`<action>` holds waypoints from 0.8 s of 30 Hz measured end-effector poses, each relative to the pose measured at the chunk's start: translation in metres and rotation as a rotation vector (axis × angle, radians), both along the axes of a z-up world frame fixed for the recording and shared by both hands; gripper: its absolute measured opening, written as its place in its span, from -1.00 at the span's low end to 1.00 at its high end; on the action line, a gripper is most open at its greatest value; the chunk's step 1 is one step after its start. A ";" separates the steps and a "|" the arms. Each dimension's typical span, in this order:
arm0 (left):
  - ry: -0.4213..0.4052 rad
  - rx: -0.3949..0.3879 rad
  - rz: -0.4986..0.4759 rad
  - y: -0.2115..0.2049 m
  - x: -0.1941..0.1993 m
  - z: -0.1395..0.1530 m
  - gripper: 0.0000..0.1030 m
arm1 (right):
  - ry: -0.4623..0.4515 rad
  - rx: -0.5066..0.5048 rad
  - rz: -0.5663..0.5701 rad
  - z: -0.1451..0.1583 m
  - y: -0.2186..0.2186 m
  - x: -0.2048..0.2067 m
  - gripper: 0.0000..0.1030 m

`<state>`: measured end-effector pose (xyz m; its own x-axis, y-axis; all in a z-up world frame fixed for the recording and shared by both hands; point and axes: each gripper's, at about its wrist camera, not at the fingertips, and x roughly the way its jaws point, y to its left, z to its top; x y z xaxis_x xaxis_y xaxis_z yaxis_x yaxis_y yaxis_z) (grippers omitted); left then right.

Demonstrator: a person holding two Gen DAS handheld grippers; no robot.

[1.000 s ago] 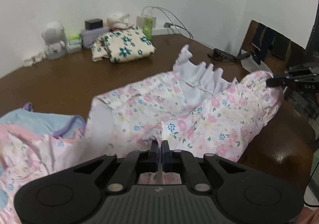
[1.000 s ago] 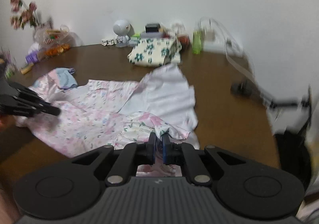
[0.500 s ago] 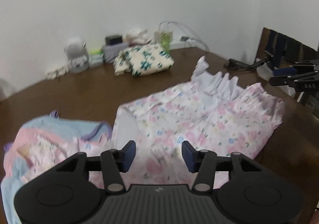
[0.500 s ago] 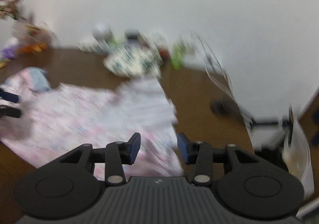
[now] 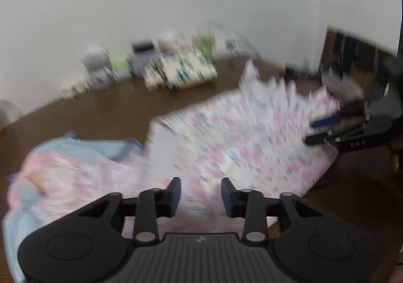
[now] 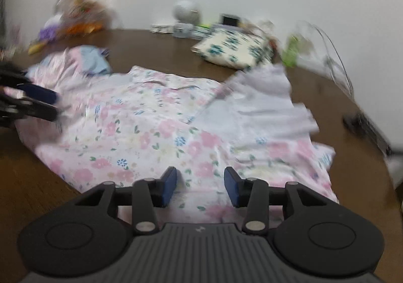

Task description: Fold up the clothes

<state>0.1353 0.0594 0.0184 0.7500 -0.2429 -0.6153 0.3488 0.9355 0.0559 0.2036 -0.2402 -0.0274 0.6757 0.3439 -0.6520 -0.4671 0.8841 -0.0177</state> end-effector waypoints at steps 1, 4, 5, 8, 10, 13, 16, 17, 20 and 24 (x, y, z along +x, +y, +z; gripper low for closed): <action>-0.023 -0.013 0.023 0.012 -0.008 0.009 -0.29 | -0.011 0.043 -0.006 0.005 -0.007 -0.005 -0.17; -0.044 0.024 0.144 0.041 -0.019 0.018 -0.35 | -0.062 0.084 -0.025 0.018 -0.020 -0.018 -0.02; -0.028 0.037 0.173 0.050 -0.019 0.015 -0.36 | -0.076 0.055 -0.037 0.019 -0.019 -0.019 0.03; 0.040 0.045 0.218 0.069 -0.018 -0.002 -0.46 | -0.070 -0.014 -0.087 0.011 -0.019 -0.010 0.03; 0.085 0.049 0.214 0.072 -0.019 -0.018 -0.47 | -0.030 0.000 -0.111 0.004 -0.023 -0.005 0.03; 0.124 0.071 0.230 0.070 -0.023 -0.038 -0.46 | 0.006 0.004 -0.131 -0.008 -0.024 -0.003 0.03; 0.136 0.066 0.269 0.071 -0.033 -0.041 -0.46 | 0.016 0.004 -0.144 -0.011 -0.028 -0.009 0.04; 0.134 0.067 0.274 0.070 -0.036 -0.042 -0.46 | 0.020 0.002 -0.149 -0.011 -0.029 -0.013 0.04; 0.135 0.073 0.284 0.071 -0.043 -0.040 -0.46 | 0.037 -0.008 -0.158 -0.009 -0.031 -0.021 0.04; 0.127 0.082 0.297 0.068 -0.046 -0.032 -0.52 | 0.052 -0.007 -0.157 0.001 -0.028 -0.028 0.05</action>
<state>0.0889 0.1270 -0.0134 0.6966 0.0288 -0.7169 0.0708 0.9916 0.1086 0.1760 -0.2679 -0.0260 0.6860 0.2318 -0.6896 -0.3232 0.9463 -0.0034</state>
